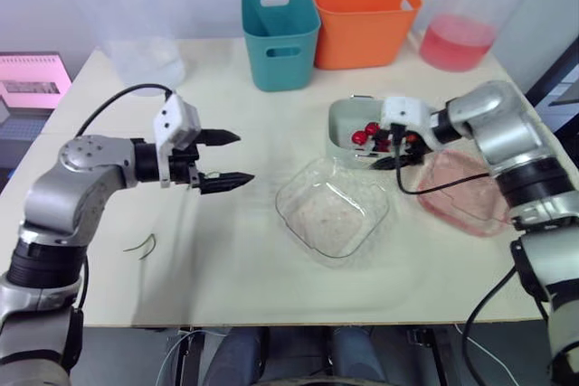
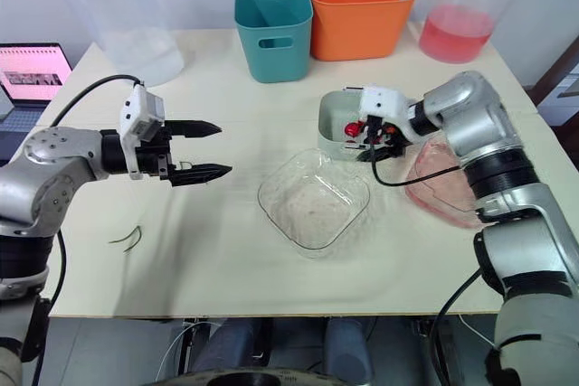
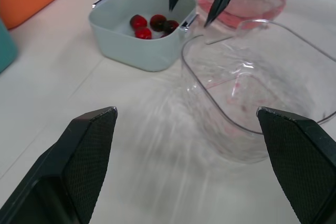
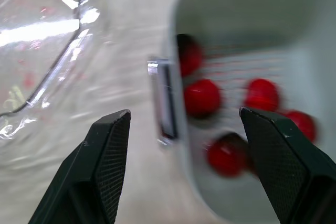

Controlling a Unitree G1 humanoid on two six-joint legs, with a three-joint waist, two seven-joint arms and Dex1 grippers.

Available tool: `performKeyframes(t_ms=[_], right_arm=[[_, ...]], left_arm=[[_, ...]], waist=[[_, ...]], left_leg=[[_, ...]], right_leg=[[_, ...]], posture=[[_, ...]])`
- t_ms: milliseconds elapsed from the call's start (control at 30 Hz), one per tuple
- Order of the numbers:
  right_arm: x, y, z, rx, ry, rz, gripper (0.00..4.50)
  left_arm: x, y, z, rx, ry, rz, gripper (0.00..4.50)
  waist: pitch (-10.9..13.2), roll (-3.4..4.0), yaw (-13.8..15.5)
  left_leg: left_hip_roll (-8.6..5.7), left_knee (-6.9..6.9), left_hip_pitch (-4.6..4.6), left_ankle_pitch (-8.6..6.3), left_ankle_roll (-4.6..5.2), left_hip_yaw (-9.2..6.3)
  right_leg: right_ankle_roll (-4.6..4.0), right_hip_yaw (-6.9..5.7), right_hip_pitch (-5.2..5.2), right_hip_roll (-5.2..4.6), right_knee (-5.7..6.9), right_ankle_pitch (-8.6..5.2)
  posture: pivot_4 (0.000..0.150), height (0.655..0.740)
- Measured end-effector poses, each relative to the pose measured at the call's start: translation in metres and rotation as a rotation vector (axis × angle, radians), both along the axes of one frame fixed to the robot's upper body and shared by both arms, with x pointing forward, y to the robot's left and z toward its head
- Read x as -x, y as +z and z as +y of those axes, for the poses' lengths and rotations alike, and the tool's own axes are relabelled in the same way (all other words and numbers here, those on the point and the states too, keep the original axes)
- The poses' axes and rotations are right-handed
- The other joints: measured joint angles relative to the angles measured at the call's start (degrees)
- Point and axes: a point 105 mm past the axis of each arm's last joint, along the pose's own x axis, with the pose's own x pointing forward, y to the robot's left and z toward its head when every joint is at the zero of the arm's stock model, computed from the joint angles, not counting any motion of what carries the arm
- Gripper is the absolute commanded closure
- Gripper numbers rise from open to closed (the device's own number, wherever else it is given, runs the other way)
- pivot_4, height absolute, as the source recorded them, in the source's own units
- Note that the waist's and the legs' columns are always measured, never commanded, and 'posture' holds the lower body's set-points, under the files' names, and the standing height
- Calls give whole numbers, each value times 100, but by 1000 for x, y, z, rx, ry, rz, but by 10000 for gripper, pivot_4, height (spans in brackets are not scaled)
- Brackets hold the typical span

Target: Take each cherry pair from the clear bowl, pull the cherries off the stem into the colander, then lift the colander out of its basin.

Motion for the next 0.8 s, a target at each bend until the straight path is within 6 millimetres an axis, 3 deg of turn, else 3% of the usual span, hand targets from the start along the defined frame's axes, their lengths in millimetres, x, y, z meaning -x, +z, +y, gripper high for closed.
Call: performKeyframes(t_ms=[100,233,300,400,500,567,667,800], right_arm=[[6,26,-8,-155,-63,-104,8760],[29,41,-30,-455,-180,-231,8760],[48,38,-54,-546,-293,-280,8760],[72,26,-82,-593,-443,-315,411],[101,16,-106,-652,-565,-292,411],[116,14,-121,-697,-626,-275,411],[129,11,-142,-713,-683,-277,411],[135,-3,-175,-736,-786,-258,411]], left_arm=[[-7,7,6,29,60,-48,0],[-13,17,37,80,237,-105,0],[-14,13,50,93,323,-105,0],[-13,-4,67,68,443,-80,0],[-3,-21,75,67,476,-33,0],[-1,-20,85,83,518,-33,0],[0,-17,93,96,556,-53,0],[15,-44,91,94,551,53,0]], waist=[[-1,-1,10],[-2,-2,26],[-2,-1,50],[-3,0,47],[-3,0,38],[-3,1,24],[-5,2,29],[-5,3,2]], left_leg=[[2,-1,0,0,0,-5],[2,-2,1,0,0,-7],[0,-2,1,-1,1,-8],[-2,-2,10,-8,13,-1],[2,-2,13,-16,28,-1],[3,-1,16,-19,33,3],[2,-2,37,-23,39,11],[5,-7,61,-32,55,20]], right_leg=[[0,-1,2,0,-1,0],[0,0,0,-2,22,0],[0,0,3,-4,21,0],[0,9,7,-4,17,0],[-1,11,7,-2,19,-1],[-1,13,9,-1,19,-1],[-2,14,35,-2,11,-1],[-2,21,66,-1,-18,-1]], posture=[[1500,7400],[1500,7400],[1500,7400],[1500,7400],[1500,7400],[1500,7400],[1500,7400],[1500,7400]])
